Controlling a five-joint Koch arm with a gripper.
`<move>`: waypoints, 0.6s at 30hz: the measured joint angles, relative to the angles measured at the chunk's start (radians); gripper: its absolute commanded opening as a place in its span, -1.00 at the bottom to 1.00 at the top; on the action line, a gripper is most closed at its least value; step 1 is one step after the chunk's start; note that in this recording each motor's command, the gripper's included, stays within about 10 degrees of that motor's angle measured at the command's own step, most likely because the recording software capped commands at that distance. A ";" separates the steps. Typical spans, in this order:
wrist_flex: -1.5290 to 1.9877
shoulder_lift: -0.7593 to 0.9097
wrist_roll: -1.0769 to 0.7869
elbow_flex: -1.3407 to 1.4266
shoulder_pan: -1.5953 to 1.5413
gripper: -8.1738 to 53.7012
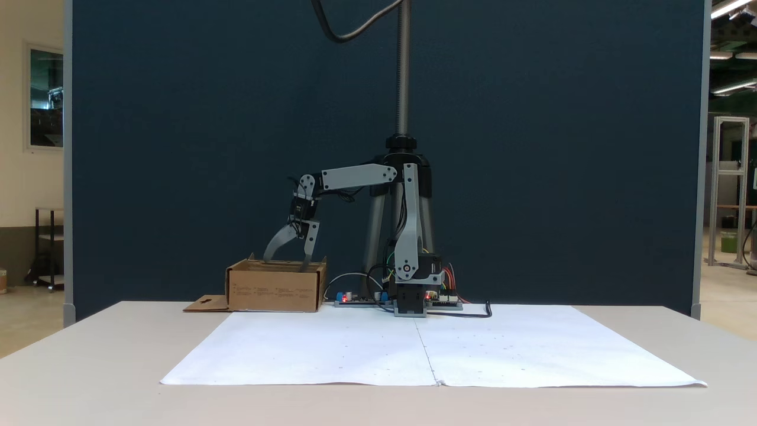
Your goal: Grasp a green dice and put it in the bin.
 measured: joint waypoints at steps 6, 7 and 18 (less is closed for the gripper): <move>-0.044 0.104 0.179 -0.149 -0.150 0.54; -0.044 0.121 0.216 -0.183 -0.206 0.54; -0.046 0.178 0.518 -0.219 -0.942 0.70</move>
